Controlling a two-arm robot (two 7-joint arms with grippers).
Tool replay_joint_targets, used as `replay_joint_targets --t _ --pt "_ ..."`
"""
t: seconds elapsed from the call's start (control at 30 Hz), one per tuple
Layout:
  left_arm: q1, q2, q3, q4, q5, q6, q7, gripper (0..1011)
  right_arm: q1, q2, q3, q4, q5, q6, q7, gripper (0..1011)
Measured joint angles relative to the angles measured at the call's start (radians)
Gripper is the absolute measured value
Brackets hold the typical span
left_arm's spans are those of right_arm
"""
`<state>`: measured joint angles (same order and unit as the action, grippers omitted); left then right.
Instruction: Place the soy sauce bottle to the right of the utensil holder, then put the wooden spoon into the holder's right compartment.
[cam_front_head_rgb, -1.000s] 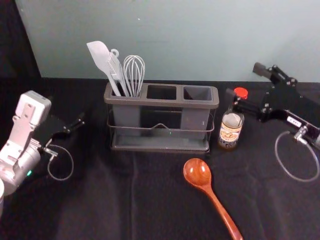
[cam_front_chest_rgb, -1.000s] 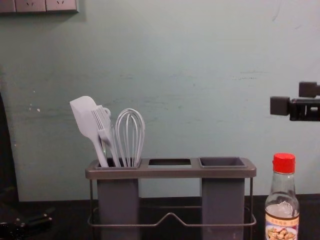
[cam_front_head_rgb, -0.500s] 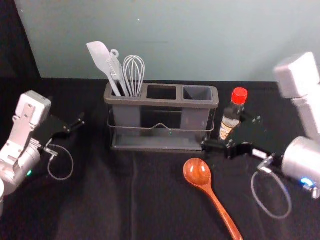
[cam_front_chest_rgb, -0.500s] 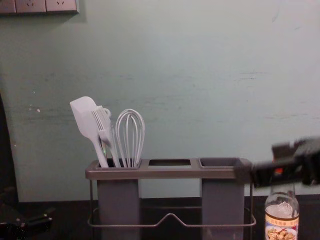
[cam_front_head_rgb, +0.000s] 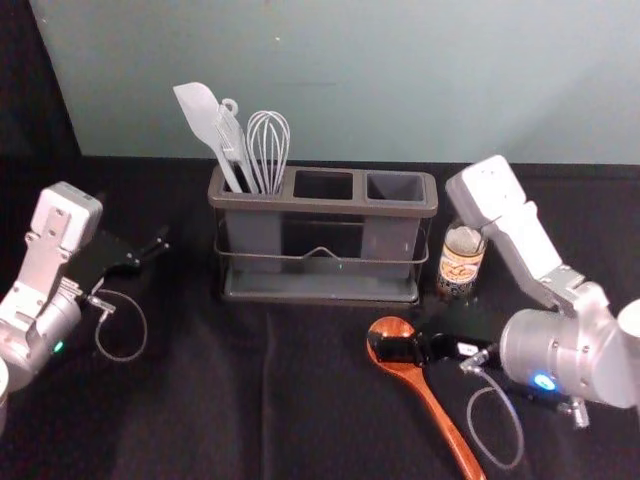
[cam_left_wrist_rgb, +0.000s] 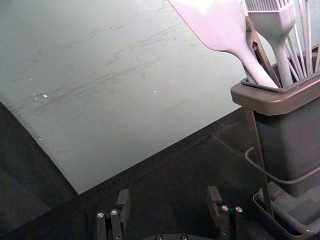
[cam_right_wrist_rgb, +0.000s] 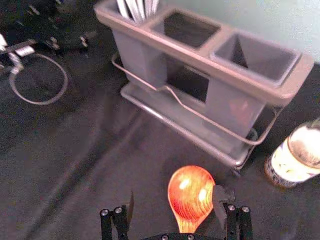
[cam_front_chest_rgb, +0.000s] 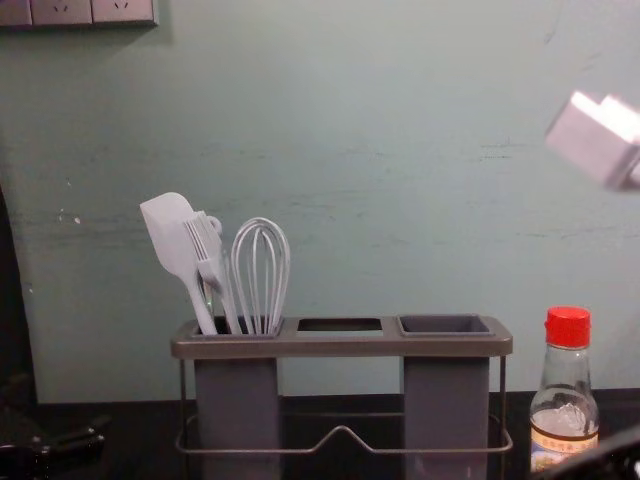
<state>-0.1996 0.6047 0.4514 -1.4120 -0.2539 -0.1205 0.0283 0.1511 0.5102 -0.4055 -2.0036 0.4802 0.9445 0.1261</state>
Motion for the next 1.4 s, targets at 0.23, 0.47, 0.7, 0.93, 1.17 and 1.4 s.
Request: replay_joint_targets --t 0.23,0.47,0.7,0.93,1.17,1.4 --pt "0.0 0.0 0.0 0.0 0.0 0.0 0.0 1005 0.011 -0.042 -0.016 0.071 -0.019 0.026 -0.012 1002" --pt "0.0 0.0 0.0 0.0 0.0 0.0 0.0 1005 0.004 -0.069 -0.002 0.11 -0.027 0.025 -0.012 1002" --pt "0.0 0.0 0.0 0.0 0.0 0.0 0.0 1005 0.004 -0.093 0.012 0.149 -0.037 0.016 -0.006 1000" --pt "0.0 0.0 0.0 0.0 0.0 0.0 0.0 1005 0.014 -0.106 0.009 0.181 -0.054 -0.003 0.017 1002" --pt "0.0 0.0 0.0 0.0 0.0 0.0 0.0 1005 0.023 -0.11 0.004 0.2 -0.076 -0.016 0.028 1002" --pt "0.0 0.0 0.0 0.0 0.0 0.0 0.0 1005 0.029 -0.118 0.004 0.212 -0.096 -0.017 0.038 1002"
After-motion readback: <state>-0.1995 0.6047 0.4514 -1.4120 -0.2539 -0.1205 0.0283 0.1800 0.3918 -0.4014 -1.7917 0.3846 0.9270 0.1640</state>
